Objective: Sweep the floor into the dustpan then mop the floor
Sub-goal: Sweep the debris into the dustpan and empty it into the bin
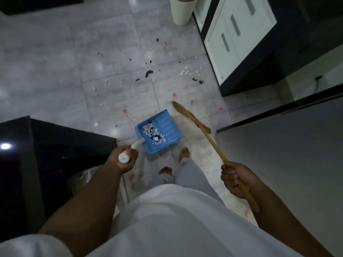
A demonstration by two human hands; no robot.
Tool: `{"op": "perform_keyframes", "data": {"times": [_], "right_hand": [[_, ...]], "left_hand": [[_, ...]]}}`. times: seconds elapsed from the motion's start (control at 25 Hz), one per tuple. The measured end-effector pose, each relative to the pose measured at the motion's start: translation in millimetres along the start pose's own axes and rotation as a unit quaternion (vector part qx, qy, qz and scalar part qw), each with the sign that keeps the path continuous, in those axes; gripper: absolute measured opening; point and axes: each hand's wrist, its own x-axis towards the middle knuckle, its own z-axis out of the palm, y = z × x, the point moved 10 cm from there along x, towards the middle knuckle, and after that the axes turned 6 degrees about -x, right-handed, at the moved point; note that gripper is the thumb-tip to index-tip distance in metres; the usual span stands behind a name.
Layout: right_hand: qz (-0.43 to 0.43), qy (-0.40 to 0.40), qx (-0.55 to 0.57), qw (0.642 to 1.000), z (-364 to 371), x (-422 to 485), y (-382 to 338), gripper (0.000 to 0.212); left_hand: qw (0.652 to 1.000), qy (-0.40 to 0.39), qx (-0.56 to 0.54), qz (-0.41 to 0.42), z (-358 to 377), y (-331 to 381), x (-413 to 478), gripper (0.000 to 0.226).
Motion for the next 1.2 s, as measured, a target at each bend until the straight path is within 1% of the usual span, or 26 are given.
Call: {"op": "perform_keyframes", "data": {"times": [0.16,0.28,0.4,0.6,0.72,0.88,1.08,1.16,1.2], "right_hand": [[-0.01,-0.008,-0.004,1.0,12,13,-51,0.038],[-0.015,-0.012,0.007,1.0,17,30,-104,0.038],[-0.015,-0.007,0.009,1.0,20,48,-166,0.037],[-0.007,-0.009,0.025,1.0,37,68,-272,0.037],[-0.023,-0.011,0.035,0.999,52,80,-332,0.034],[-0.038,-0.014,0.07,0.997,75,105,-391,0.035],[-0.056,-0.041,0.175,0.982,104,162,-445,0.04],[-0.07,-0.047,0.225,0.971,119,188,-460,0.042],[-0.077,-0.049,0.248,0.964,129,204,-467,0.043]], "left_hand": [[1.0,-0.01,-0.002,0.012,39,5,-1,0.024],[1.0,0.002,-0.007,0.021,75,16,5,0.032],[0.999,0.025,0.01,0.027,122,22,14,0.031],[0.999,0.031,-0.031,0.033,198,28,29,0.029],[0.998,0.027,-0.041,0.026,234,30,41,0.028],[0.998,0.016,-0.058,0.03,276,41,54,0.044],[0.999,-0.007,-0.04,0.022,314,74,83,0.078],[0.999,-0.012,-0.025,0.018,324,90,93,0.081],[1.0,-0.01,-0.025,0.012,325,100,99,0.077]]}}
